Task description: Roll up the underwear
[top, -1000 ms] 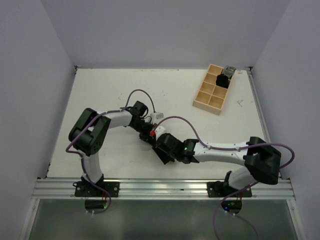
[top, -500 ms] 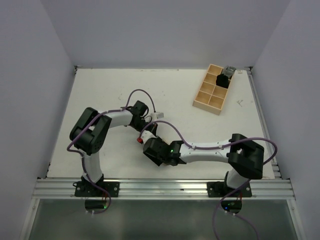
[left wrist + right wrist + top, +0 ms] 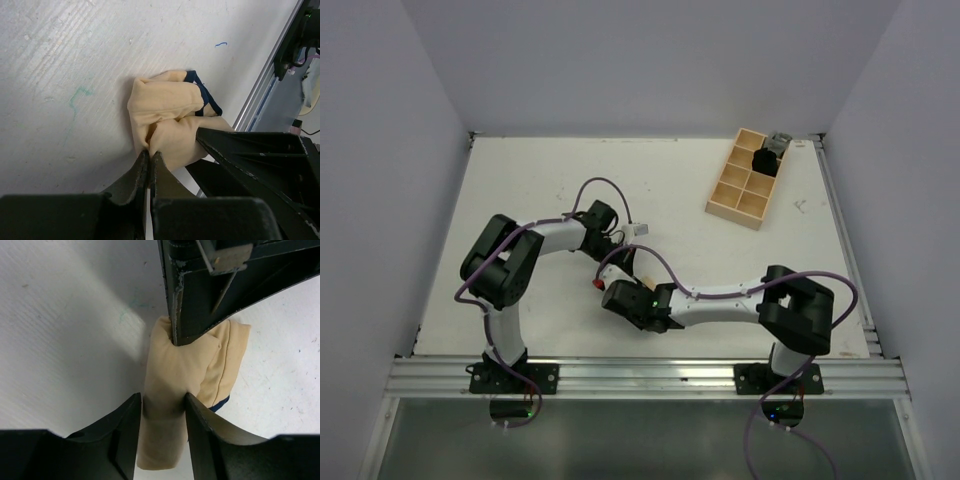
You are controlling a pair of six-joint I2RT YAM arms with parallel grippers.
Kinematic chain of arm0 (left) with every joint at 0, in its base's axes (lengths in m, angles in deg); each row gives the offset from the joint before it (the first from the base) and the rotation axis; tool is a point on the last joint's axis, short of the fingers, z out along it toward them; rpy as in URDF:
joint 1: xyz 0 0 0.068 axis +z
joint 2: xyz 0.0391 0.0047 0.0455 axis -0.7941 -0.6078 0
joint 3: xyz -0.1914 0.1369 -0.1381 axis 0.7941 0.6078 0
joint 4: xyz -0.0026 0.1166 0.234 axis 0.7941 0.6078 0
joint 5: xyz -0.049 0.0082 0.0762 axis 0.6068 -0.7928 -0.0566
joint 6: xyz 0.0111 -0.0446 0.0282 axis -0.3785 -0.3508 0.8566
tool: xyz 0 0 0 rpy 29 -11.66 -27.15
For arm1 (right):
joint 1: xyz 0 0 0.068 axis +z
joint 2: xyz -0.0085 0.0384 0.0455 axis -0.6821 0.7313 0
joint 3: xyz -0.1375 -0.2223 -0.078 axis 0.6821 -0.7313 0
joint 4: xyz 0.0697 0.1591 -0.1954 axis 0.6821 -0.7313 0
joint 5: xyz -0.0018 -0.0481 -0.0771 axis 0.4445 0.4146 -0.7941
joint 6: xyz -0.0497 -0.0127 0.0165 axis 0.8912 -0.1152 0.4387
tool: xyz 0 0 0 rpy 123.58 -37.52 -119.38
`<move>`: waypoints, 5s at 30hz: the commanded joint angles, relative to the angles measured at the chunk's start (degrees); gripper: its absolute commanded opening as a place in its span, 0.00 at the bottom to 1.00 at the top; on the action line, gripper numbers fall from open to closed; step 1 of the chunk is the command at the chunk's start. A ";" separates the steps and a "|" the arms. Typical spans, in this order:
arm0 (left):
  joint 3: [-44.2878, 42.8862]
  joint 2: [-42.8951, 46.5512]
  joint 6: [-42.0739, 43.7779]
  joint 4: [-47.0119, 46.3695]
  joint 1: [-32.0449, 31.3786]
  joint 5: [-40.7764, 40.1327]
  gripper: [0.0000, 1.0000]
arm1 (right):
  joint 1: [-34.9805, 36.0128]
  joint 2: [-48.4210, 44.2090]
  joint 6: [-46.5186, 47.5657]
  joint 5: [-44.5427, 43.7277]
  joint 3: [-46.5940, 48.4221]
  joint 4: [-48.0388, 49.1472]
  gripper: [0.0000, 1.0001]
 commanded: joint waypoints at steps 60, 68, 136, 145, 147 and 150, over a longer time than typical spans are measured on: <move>17.88 17.41 -14.62 -12.60 4.71 -3.88 1.00 | -18.02 -1.57 -28.71 38.52 -30.38 45.10 0.15; 17.44 18.02 -14.18 -10.14 5.59 -5.38 1.00 | -18.19 -1.14 -28.80 38.96 -31.17 45.36 0.10; -10.25 26.02 -14.01 24.42 21.15 -34.67 1.00 | -18.28 -6.58 -17.90 38.78 -23.96 27.96 0.13; 3.10 22.25 -9.43 7.99 9.38 -11.90 0.90 | -19.95 -6.50 -21.76 46.52 -29.75 42.01 0.13; 6.26 21.28 -9.44 5.00 7.36 -10.14 0.89 | -20.48 -5.71 -23.78 48.09 -32.13 46.14 0.13; 8.29 19.43 -8.38 3.85 5.16 -9.78 0.88 | -20.65 -5.79 -24.23 47.93 -33.63 47.47 0.12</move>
